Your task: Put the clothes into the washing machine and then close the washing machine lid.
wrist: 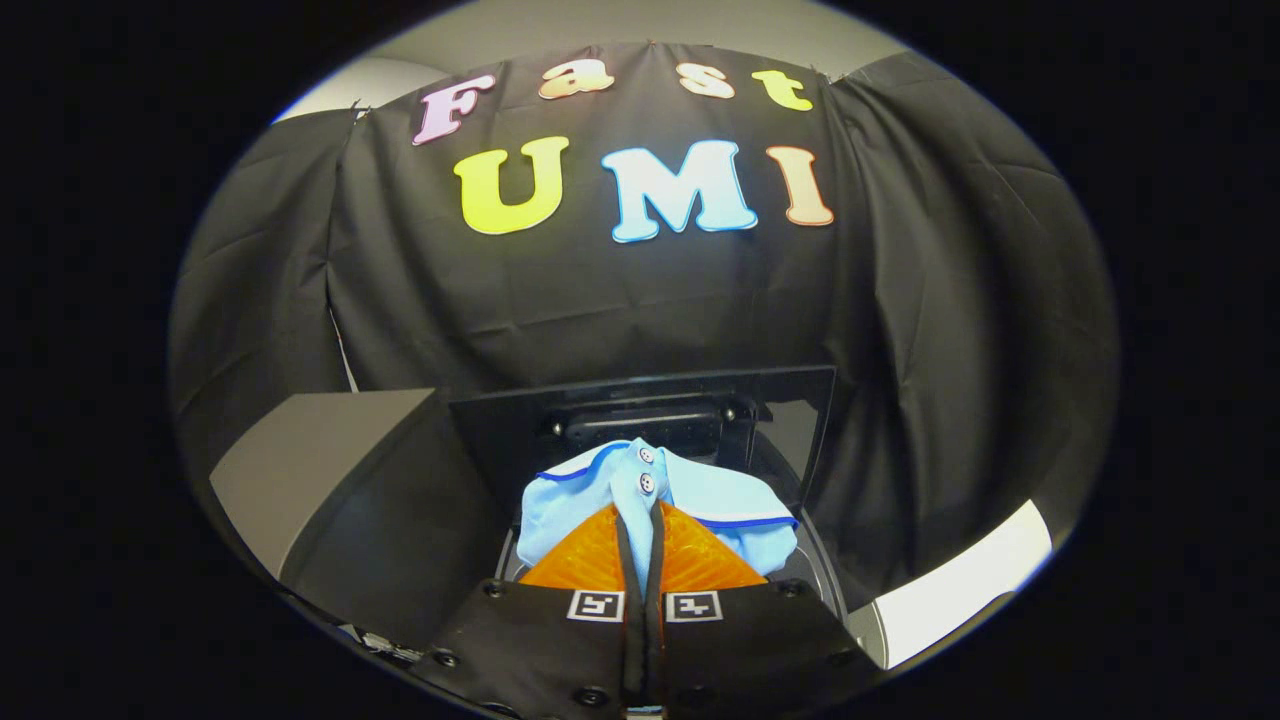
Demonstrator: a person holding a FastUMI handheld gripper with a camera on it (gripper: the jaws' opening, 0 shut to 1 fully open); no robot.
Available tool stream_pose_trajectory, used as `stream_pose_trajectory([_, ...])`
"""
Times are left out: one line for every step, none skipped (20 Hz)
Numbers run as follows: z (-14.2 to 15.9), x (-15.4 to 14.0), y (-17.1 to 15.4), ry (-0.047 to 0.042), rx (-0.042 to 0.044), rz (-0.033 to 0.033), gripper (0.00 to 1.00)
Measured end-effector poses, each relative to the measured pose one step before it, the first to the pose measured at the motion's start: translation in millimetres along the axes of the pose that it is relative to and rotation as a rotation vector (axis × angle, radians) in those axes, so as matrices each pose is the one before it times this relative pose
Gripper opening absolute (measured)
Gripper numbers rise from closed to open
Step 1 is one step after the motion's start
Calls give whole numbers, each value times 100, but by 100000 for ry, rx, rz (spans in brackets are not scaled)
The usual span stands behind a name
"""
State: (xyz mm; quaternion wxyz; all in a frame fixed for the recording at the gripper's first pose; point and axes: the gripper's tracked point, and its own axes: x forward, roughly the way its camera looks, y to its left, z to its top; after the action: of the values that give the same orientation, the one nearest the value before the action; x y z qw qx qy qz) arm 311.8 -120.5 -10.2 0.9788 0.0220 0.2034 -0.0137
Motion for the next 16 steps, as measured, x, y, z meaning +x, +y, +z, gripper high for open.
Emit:
stream_pose_trajectory([-744, 328, -42, 1493, -1209, -191, 1])
stream_pose_trajectory([-624, 278, -87, 1365, -879, -101, 1])
stream_pose_trajectory([-507, 339, -13, 1076, -424, 58, 1])
stream_pose_trajectory([-576, 318, -66, 1159, -42, -52, 1])
stream_pose_trajectory([-529, 377, -102, 1084, 394, -26, 1])
stream_pose_trajectory([-428, 289, -76, 971, 611, -26, 1])
stream_pose_trajectory([-532, 386, -35, 1429, 476, 45, 1])
stream_pose_trajectory([-549, 346, -26, 1051, 112, -145, 1])
stream_pose_trajectory([-482, 295, 14, 1366, -26, -60, 1])
stream_pose_trajectory([-678, 206, 78, 1508, -124, 405, 1])
stream_pose_trajectory([-492, 272, 70, 1360, 40, 26, 1])
stream_pose_trajectory([-464, 268, -53, 893, -101, -371, 1])
stream_pose_trajectory([-441, 321, -33, 1240, 145, -546, 1])
stream_pose_trajectory([-440, 358, 10, 1177, 646, -428, 1])
stream_pose_trajectory([-388, 226, -14, 1432, 796, -294, 1])
stream_pose_trajectory([-606, 284, -20, 1670, 1018, -510, 2])
